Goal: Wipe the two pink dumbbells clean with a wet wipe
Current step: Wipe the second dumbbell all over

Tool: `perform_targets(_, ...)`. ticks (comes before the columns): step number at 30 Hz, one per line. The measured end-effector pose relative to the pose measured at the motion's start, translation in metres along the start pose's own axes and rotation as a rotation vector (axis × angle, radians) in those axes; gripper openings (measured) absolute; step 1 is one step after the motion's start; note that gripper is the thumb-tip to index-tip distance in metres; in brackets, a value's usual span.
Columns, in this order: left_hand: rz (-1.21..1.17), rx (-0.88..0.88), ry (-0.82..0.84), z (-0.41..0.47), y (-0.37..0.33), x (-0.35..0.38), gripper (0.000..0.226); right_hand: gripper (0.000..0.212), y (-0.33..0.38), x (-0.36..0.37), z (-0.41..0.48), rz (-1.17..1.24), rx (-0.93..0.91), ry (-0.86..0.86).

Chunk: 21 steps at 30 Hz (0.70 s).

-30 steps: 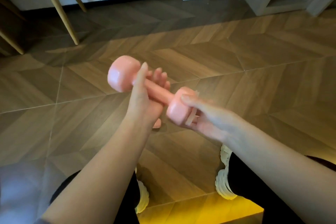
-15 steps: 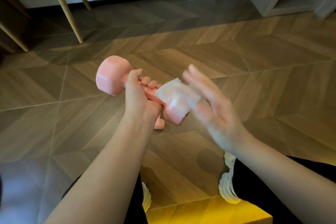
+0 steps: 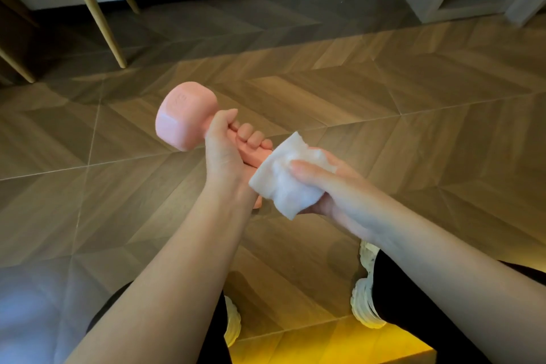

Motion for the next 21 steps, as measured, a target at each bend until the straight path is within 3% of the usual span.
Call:
perform_targets(2, 0.008, 0.009, 0.002, 0.000, -0.002, -0.001, 0.036, 0.057, 0.002, 0.000, 0.002, -0.029, 0.016, -0.001)
perform_targets(5, -0.008, 0.018, -0.021, 0.003, -0.006, -0.003, 0.033, 0.025, 0.013, -0.001, -0.001, -0.071, 0.011, 0.168)
perform_targets(7, -0.027, 0.024, -0.031, 0.003, -0.006, -0.005, 0.032, 0.017, 0.015, 0.000, -0.001, -0.094, -0.014, 0.202)
perform_targets(11, 0.008, 0.026, -0.020, 0.000, -0.002, -0.003, 0.033, 0.043, 0.001, 0.002, 0.009, -0.112, -0.040, -0.014)
perform_targets(13, 0.016, 0.028, -0.008, 0.000, -0.003, 0.000, 0.034, 0.045, 0.000, 0.001, 0.008, -0.076, -0.028, -0.008)
perform_targets(17, -0.012, 0.030, -0.008, 0.000, -0.008, -0.003, 0.033, 0.035, 0.006, -0.006, 0.000, 0.033, 0.010, 0.171)
perform_targets(19, -0.012, 0.026, -0.004, -0.002, -0.005, -0.003, 0.033, 0.051, -0.001, -0.006, 0.002, -0.017, 0.013, 0.107)
perform_targets(21, -0.008, 0.021, 0.003, -0.003, -0.002, -0.002, 0.035, 0.047, -0.005, -0.002, 0.004, -0.043, -0.023, 0.008)
Point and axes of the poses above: each hand's wrist, its own z-axis towards the middle knuckle, its own x-axis out of the palm, y = z × x, the point moved 4 cm from there along z, towards the middle knuckle, and after that the axes turned 8 degrees about y, right-handed, at the moved point
